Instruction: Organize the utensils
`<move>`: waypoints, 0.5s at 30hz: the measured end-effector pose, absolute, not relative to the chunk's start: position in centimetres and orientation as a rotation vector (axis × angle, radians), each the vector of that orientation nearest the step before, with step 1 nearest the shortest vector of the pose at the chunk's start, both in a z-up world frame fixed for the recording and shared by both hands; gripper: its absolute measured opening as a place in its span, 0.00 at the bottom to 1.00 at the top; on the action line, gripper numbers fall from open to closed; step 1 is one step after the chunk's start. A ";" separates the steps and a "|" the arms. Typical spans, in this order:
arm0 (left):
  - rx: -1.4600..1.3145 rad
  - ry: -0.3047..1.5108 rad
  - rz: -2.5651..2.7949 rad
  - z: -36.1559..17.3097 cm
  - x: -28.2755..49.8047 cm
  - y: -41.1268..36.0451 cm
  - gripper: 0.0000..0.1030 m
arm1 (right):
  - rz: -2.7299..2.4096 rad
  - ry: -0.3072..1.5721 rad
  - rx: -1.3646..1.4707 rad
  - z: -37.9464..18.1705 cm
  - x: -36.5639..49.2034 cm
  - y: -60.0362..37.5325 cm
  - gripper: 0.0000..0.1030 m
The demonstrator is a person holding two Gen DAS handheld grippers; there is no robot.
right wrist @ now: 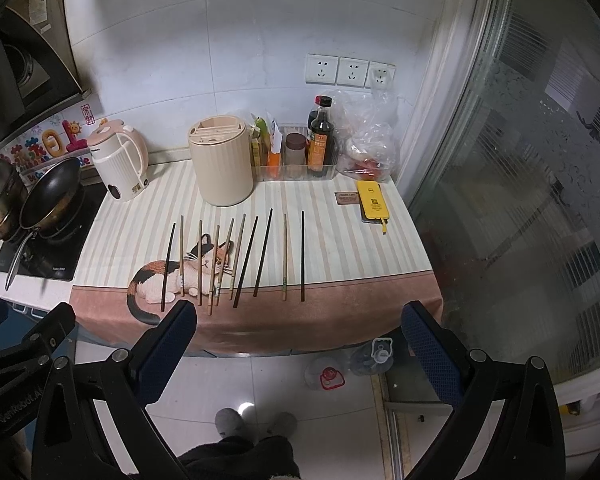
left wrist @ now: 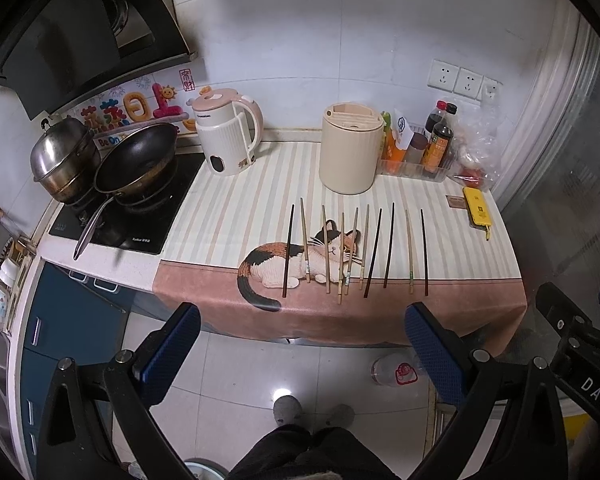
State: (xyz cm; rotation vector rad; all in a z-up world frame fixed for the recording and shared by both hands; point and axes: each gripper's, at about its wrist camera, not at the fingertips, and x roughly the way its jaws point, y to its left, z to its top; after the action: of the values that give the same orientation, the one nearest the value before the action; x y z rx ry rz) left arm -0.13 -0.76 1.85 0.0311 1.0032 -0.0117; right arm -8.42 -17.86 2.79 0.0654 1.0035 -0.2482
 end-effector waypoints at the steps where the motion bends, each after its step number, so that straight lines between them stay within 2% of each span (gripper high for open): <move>1: 0.029 1.002 -0.012 1.8 -0.3 -0.7 1.00 | -0.248 1.005 0.065 3.0 -8.5 -17.8 1.00; 15: 0.020 0.987 -0.008 1.8 -0.5 0.0 1.00 | -0.245 1.000 0.065 3.9 -8.4 -17.5 1.00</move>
State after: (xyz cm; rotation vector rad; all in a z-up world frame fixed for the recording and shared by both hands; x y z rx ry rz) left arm -0.52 0.01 1.84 0.0198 0.9866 -0.0077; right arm -8.35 -17.46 3.92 0.0652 1.0004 -0.2448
